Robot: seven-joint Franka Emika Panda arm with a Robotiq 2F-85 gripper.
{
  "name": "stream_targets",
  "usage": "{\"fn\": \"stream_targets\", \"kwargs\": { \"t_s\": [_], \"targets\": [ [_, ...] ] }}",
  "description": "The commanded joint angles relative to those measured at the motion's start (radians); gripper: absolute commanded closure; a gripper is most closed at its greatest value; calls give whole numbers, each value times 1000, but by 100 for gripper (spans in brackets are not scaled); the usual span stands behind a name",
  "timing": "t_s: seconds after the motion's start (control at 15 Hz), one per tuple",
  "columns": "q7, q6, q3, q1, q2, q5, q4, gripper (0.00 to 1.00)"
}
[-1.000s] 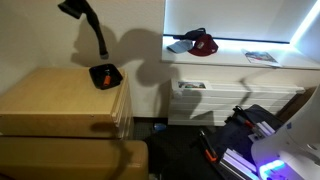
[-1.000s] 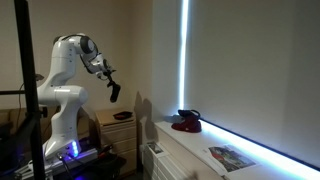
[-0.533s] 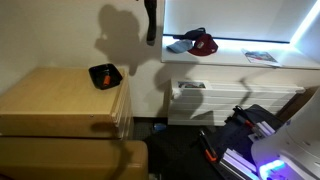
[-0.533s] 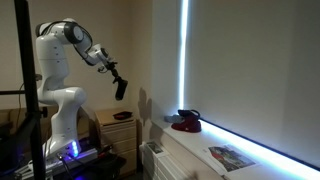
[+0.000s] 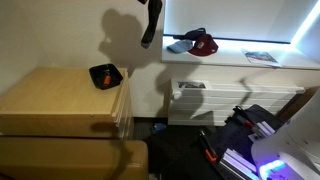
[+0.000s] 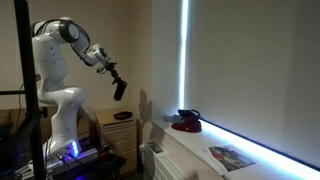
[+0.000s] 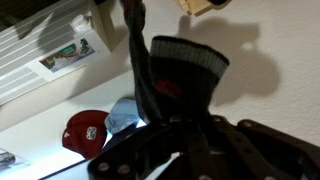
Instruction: Put the sock on the window ledge
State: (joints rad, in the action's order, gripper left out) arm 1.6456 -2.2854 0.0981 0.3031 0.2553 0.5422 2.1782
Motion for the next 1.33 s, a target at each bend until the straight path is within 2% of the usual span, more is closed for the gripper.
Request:
{"fn": "stream_targets", "kwargs": {
  "t_s": [0.0,0.2,0.47,0.53,0.73,0.8,0.93,1.0,1.27],
  "targets": [
    [42,43,33,-171,43,58,62,98],
    [59,72,-10,-288,98,93,110,98],
    [65,71,-106,-453,142,133,130,98],
    [38,63,-70,-414,99,97,97,93],
    [37,63,-111,-468,123,110,105,93],
    [38,63,-108,-467,124,110,106,98],
    [149,92,-95,-520,35,176,52,98],
    [182,57,-129,-550,-29,206,14,98],
    [278,85,-236,-602,-182,221,-135,98]
  ]
}}
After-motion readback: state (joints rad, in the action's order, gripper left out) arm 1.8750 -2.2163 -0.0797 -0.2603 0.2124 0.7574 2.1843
